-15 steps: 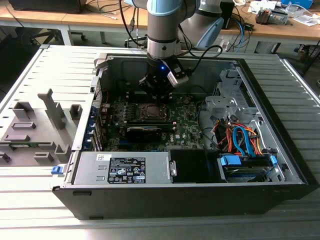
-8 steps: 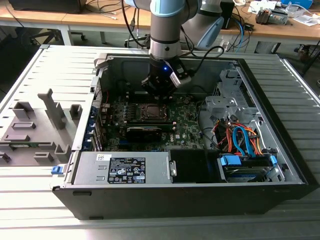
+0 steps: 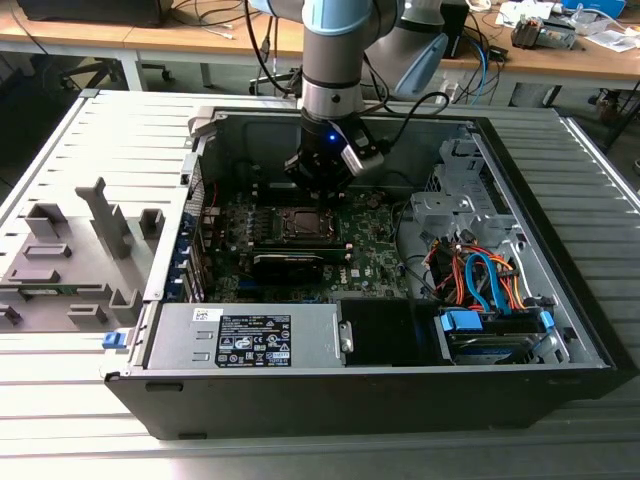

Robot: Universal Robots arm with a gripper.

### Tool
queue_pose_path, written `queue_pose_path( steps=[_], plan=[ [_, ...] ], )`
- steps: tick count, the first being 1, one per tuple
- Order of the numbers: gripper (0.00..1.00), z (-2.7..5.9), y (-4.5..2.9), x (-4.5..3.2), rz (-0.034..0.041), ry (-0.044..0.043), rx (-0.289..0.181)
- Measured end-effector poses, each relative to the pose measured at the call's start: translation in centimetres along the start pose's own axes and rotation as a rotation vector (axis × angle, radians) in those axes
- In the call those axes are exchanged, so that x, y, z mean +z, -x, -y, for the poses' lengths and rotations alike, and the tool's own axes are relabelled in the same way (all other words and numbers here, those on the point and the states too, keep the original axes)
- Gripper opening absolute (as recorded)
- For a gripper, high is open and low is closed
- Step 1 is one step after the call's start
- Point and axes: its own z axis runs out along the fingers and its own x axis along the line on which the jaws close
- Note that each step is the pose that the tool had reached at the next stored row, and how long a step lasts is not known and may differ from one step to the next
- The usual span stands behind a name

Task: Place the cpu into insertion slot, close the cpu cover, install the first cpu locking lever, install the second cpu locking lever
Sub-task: 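Install the first cpu locking lever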

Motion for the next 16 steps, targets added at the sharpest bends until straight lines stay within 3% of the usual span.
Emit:
queue_pose_path(
  steps=[1, 3, 4, 8, 14, 16],
  plan=[
    [0.11, 0.03, -0.01, -0.03, -0.0004, 0.0046, 0.000],
    [0.11, 0.04, -0.04, -0.05, 0.0037, 0.0410, 0.001],
    [0.11, 0.05, -0.04, -0.07, 0.0051, 0.0515, 0.001],
    [0.11, 0.00, -0.01, -0.32, 0.0097, 0.0793, 0.001],
    [0.11, 0.02, 0.04, -1.86, 0.0100, 0.0805, 0.001],
    [0.11, 0.08, 0.01, -2.06, 0.0094, 0.0793, 0.001]
  ],
)
